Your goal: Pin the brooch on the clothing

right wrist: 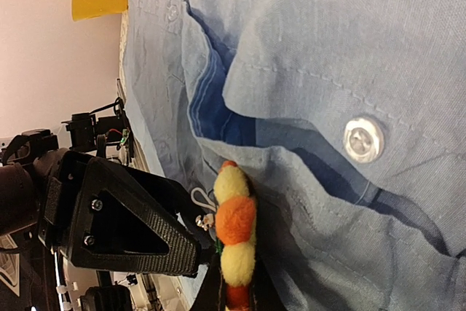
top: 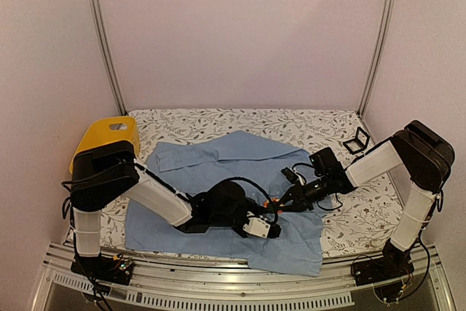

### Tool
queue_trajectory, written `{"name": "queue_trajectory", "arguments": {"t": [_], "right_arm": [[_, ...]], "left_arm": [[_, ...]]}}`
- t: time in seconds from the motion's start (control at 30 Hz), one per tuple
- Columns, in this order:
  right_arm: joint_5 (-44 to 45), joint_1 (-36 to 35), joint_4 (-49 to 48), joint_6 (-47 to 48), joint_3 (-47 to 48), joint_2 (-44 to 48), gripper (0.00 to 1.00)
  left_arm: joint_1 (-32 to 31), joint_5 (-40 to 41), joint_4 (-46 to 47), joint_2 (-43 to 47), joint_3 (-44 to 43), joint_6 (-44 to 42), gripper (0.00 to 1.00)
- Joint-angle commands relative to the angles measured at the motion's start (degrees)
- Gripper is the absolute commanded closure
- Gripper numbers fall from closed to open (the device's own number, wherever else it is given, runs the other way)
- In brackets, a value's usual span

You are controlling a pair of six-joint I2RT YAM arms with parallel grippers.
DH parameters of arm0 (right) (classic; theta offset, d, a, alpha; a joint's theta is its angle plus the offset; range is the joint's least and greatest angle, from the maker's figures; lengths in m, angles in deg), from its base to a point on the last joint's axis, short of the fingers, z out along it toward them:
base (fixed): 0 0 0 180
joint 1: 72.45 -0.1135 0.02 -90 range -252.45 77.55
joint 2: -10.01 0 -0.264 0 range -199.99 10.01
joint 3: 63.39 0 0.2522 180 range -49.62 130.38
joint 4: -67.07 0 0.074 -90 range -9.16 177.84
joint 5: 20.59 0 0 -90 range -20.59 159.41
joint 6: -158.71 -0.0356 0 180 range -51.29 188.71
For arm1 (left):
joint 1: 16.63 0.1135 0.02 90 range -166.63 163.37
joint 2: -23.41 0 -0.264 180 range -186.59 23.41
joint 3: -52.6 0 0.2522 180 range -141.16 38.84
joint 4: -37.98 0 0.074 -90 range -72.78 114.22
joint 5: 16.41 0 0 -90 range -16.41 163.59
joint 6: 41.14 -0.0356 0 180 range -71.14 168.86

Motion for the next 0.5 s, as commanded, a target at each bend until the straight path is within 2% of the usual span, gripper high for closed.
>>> {"name": "queue_trajectory", "arguments": {"t": [0.0,0.3,0.47], "right_arm": [[-1.0,-0.6,-1.7,-0.7,-0.7,-0.3,1.0],[-1.4,-0.6,-2.3,-1.0,-0.4,0.4,1.0],[-2.1,-0.9,-2.7,-1.0,-0.1,-0.3,1.0]], "left_arm": [[-1.3,-1.8,6.7,-1.9,1.3,3.5,0.59],[-1.3,1.6,6.2,-3.3,1.7,-1.9,0.55],[-1.3,4.4,12.4,-3.3,2.0,3.2,0.55]]}}
